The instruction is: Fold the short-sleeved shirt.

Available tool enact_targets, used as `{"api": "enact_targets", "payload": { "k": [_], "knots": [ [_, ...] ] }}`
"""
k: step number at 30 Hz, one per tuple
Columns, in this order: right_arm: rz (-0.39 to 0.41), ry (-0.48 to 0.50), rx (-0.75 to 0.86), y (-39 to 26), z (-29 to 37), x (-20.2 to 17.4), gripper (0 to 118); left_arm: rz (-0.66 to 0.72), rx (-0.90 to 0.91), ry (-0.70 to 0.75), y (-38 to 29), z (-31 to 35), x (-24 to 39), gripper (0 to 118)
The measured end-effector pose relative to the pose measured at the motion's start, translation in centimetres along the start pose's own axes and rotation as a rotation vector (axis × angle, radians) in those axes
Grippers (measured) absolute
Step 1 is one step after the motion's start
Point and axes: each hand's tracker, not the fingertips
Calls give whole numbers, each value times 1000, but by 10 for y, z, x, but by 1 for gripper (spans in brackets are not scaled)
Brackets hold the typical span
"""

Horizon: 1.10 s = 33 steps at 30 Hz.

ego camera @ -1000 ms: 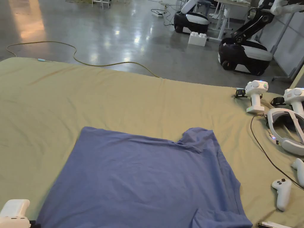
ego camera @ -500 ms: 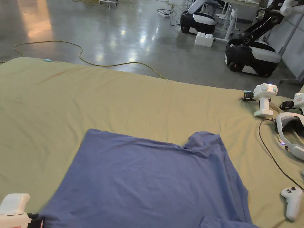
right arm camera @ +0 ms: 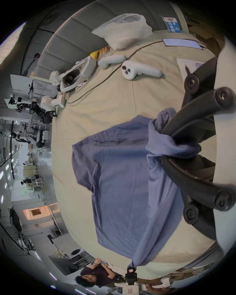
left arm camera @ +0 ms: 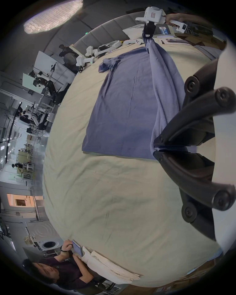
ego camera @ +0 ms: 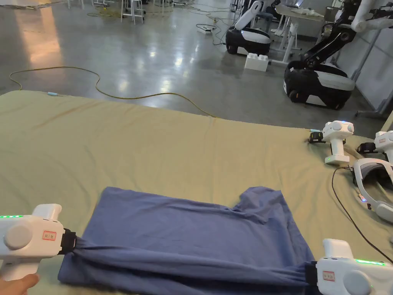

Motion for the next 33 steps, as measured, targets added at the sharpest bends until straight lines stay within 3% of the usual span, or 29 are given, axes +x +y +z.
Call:
{"api": "enact_targets", "payload": {
  "k": [7,9,10,13,15,16,23,26,27,28,29,31,33],
  "knots": [
    [-10,-30,-64,6,-46,2,16,0,-48,15,14,-34,4,8],
    [1,-40,-59,5,-46,3,18,3,-37,37,14,-33,7,17],
    [-2,-48,-44,4,-28,-6,26,-1,-25,49,14,-29,8,22],
    [13,-33,87,2,-3,-6,38,-26,31,48,9,-11,10,49],
    [30,-41,189,2,3,-12,63,-50,116,11,9,-1,10,55],
    [32,-45,250,2,13,-16,67,-57,159,-1,6,8,14,55],
    [27,-59,671,-16,98,-71,66,-139,535,-46,-41,103,78,55],
    [-18,-85,831,-33,128,-98,58,-216,697,-2,-68,132,104,52],
    [-26,-89,859,-37,134,-104,47,-241,725,17,-75,141,114,48],
    [-28,-83,877,-41,140,-109,20,-253,757,49,-82,148,122,39],
    [-23,-83,894,-44,144,-114,11,-253,774,66,-88,155,128,31],
    [-36,-125,917,-48,152,-126,3,-232,815,78,-94,159,130,15],
    [-43,-75,945,-55,158,-127,0,-192,818,47,-100,167,131,2]
  ]
}}
